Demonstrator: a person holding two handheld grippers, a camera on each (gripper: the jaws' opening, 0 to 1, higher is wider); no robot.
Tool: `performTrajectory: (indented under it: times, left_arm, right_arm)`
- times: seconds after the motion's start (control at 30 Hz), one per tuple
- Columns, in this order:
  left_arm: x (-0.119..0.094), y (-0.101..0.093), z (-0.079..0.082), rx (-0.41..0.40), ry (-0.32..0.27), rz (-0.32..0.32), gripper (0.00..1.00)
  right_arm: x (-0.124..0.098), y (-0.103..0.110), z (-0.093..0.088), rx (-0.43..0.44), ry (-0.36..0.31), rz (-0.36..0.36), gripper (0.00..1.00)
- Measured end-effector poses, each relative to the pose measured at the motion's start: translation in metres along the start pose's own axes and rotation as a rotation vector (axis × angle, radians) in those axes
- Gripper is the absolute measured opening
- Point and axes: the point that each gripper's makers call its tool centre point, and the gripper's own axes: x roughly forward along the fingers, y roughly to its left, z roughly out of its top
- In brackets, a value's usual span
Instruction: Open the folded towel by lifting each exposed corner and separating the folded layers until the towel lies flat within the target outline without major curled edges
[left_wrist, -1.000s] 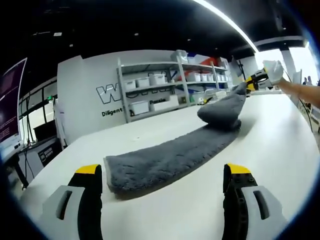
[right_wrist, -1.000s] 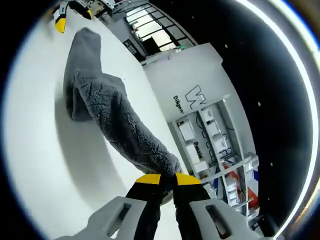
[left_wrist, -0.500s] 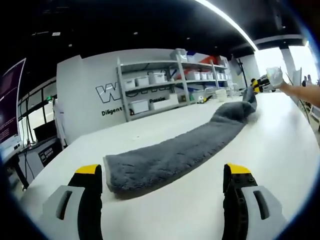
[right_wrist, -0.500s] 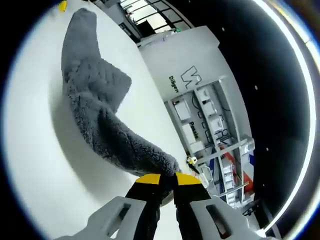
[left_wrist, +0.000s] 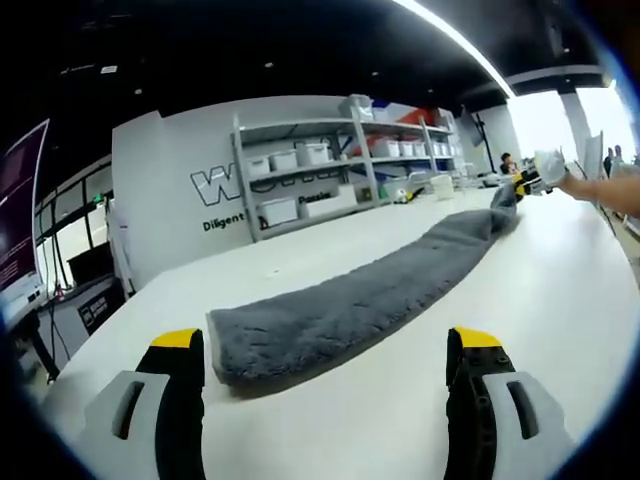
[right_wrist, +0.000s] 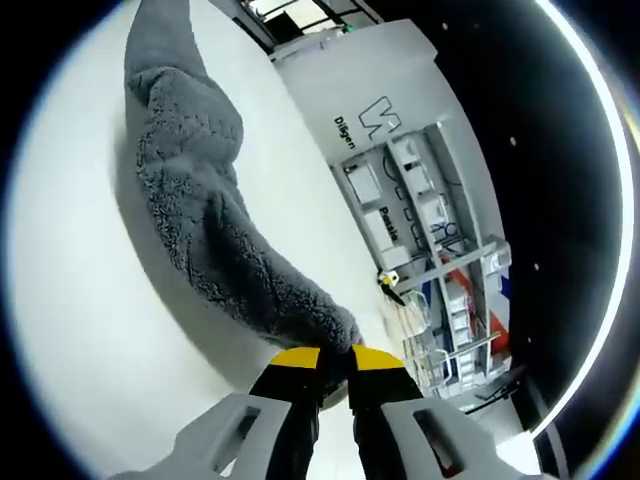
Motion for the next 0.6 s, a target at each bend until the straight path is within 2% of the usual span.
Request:
performTrajectory:
  times: [0.2,0.27,0.37,0.47,0.6]
  left_arm:
    - [-0.002,0.001,-0.002,-0.007,0.004,0.009,0.99]
    - [-0.001,0.004,-0.003,-0.006,0.009,0.011,0.99]
    - [0.000,0.005,-0.004,-0.005,0.014,0.013,0.99]
    - [0.000,0.005,-0.004,-0.009,0.012,0.016,0.99]
    - [-0.001,0.005,-0.004,-0.010,0.014,0.020,0.99]
  right_arm:
    - [0.006,0.013,-0.022,0.022,0.054,0.019,0.05]
    - [0.006,0.023,-0.021,0.026,0.055,0.030,0.05]
    - [0.006,0.031,-0.032,0.091,0.076,0.075,0.05]
    - [0.002,0.032,-0.033,0.099,0.062,0.068,0.05]
    - [0.009,0.028,-0.044,0.118,0.073,0.073,0.06]
